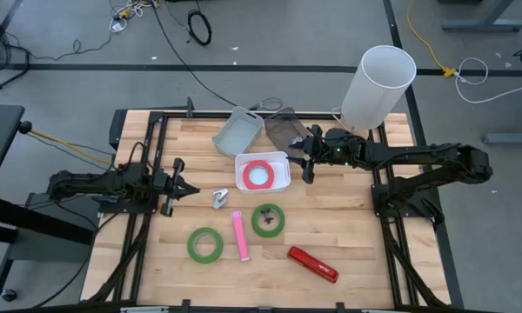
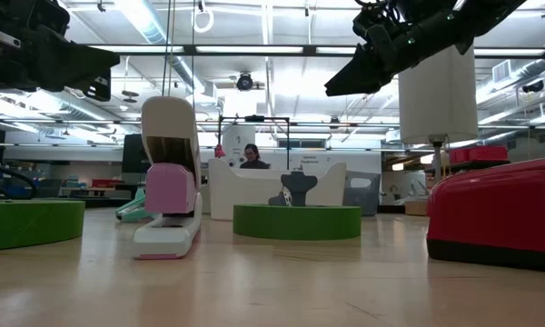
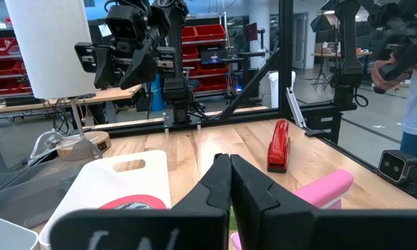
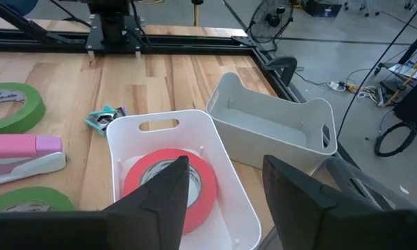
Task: Pick and place Stapler, Stapler remover, tape
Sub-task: Put the black staple remover into the black bin
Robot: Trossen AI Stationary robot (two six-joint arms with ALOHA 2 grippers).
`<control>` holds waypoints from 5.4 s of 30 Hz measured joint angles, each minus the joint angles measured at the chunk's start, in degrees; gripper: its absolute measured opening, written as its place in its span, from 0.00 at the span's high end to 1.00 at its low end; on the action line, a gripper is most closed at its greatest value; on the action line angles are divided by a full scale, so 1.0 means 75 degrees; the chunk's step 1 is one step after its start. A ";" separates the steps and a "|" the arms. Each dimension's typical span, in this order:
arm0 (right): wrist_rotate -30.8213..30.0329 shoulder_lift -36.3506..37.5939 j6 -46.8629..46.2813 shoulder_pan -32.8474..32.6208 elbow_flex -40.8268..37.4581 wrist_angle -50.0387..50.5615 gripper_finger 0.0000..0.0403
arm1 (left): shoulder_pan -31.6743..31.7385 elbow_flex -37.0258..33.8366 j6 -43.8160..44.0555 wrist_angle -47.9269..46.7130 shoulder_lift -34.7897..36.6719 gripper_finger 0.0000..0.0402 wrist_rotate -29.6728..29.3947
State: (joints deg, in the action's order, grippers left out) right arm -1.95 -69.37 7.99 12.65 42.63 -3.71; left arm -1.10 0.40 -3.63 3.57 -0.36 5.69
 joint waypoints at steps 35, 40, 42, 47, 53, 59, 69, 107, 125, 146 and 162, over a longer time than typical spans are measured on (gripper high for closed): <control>0.0031 0.0015 -0.0393 -0.1767 0.0000 0.0263 0.54 | -0.0001 0.0000 -0.0001 0.0002 0.0000 0.98 -0.0002; 0.0573 0.0015 -0.0392 -0.1957 0.0002 0.0275 0.54 | 0.0002 -0.0001 -0.0001 0.0000 0.0000 0.98 -0.0002; 0.0731 0.0015 -0.0397 -0.2017 0.0000 0.0281 0.54 | 0.0000 0.0001 -0.0001 0.0003 0.0000 0.98 -0.0002; 0.0871 -0.0027 -0.0399 -0.2079 0.0000 0.0288 0.54 | -0.0001 0.0000 -0.0002 0.0002 0.0000 0.98 -0.0002; 0.0868 -0.0353 -0.0399 -0.2076 0.0000 0.0332 0.54 | -0.0001 0.0001 -0.0001 0.0003 0.0000 0.98 -0.0002; 0.0878 -0.0707 -0.0400 -0.2076 0.0000 0.0284 0.54 | 0.0000 0.0001 -0.0002 0.0002 0.0000 0.98 -0.0002; 0.1395 -0.1242 -0.0804 -0.2076 0.0000 0.0333 0.54 | -0.0001 -0.0002 -0.0001 0.0002 0.0000 0.98 -0.0002; 0.1263 -0.3633 -0.1797 -0.2650 0.0000 -0.1617 0.54 | 0.0001 0.0000 -0.0001 0.0000 0.0000 0.98 -0.0001; 0.1264 -0.3741 -0.3008 -0.2655 -0.0003 -0.1856 0.54 | 0.0000 0.0001 -0.0002 0.0003 0.0000 0.98 -0.0002; 0.1189 -0.4230 -0.3188 -0.2752 -0.0003 -0.2505 0.54 | 0.0002 0.0001 0.0001 0.0003 0.0000 0.98 -0.0002; 0.1183 -0.4452 -0.3200 -0.2751 -0.0003 -0.2540 0.68 | 0.0000 -0.0001 0.0001 0.0001 0.0000 0.98 0.0000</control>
State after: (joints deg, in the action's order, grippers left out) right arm 6.92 -102.76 -16.01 -7.99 42.61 -22.76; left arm -1.10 0.39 -3.63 3.58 -0.36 5.68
